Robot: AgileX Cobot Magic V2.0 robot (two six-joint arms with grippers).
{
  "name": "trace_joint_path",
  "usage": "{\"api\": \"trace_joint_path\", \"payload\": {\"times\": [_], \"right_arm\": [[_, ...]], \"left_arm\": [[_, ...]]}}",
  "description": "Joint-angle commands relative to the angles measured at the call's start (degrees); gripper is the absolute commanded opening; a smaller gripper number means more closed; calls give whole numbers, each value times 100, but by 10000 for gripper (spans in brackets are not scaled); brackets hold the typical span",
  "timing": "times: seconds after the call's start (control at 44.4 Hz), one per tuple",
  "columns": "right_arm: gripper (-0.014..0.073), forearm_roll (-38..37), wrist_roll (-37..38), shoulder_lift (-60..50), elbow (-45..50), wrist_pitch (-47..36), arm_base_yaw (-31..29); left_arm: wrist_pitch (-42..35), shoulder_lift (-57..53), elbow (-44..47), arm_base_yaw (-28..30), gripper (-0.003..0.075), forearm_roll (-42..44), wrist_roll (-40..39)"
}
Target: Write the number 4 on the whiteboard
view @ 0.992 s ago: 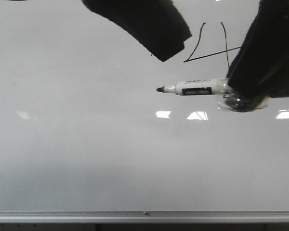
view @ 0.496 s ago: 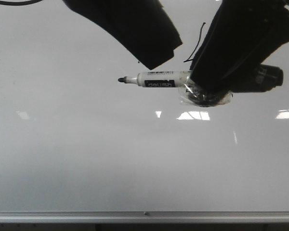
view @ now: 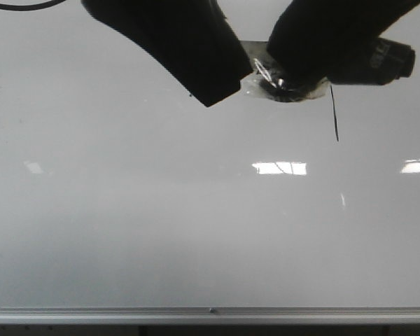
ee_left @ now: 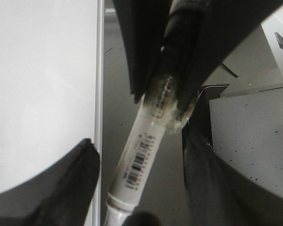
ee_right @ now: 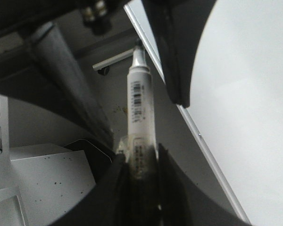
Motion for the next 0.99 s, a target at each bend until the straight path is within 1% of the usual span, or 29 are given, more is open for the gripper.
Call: {"api": "trace_joint_path", "payload": {"times": [0.0,0.09,0.18,0.293,0.338,0.406,0.473,0.518,0.541,0.563,0.608,0.631,0.721,0.811,0.924,0.969], "right_arm": [[-105,270,-52,-153,-158,-165,11],[-105,270,-52,-153,-158,-142,11],[-105,270,-52,-153,-158,-113,11],[-102,270,-52,-153,-158,-102,11],[-84,270,-52,-153,-158,-118,11],[19,270,-52,-153,-158,-144,11],[181,270,-52,-153,-158,-180,11],[322,270,-52,-156,-158,-204,11],[355,270,-45,-171,-158,-227,11],[411,270,-45,-195,-158,-263,11],[462,270,-20,-253,-158,-341,11],[473,264,-6,-322,-158,-415,11],[472,228,122,-657,-152,-664,-64],[472,123,433,-1052,-111,-913,-304],[464,-10,806,-1682,125,-1218,-756],[438,-10,863,-1993,347,-1357,-965]], "left_arm": [[-80,-200,-157,-39,219,-225,11],[-81,-200,-157,-39,96,-225,11],[-81,-200,-157,-39,-10,-225,11],[-69,-200,-157,-39,-20,-225,11],[-69,-200,-157,-39,-20,-225,11],[-69,-200,-157,-39,-20,-225,11],[-119,-200,-157,-39,-20,-195,11],[-158,-200,-157,-29,-20,-138,11],[-176,-200,-157,-29,-20,-121,11],[-205,-200,-157,-29,-20,-77,11],[-292,-200,-157,-29,-20,63,-81],[-325,-200,-157,-29,-20,135,-151],[-482,-200,-157,-29,-20,574,-575],[-690,-211,-157,0,-20,1055,-1139],[-1036,-267,-113,266,-20,1174,-1762],[-1198,-365,-10,404,-20,1174,-2020]]}}
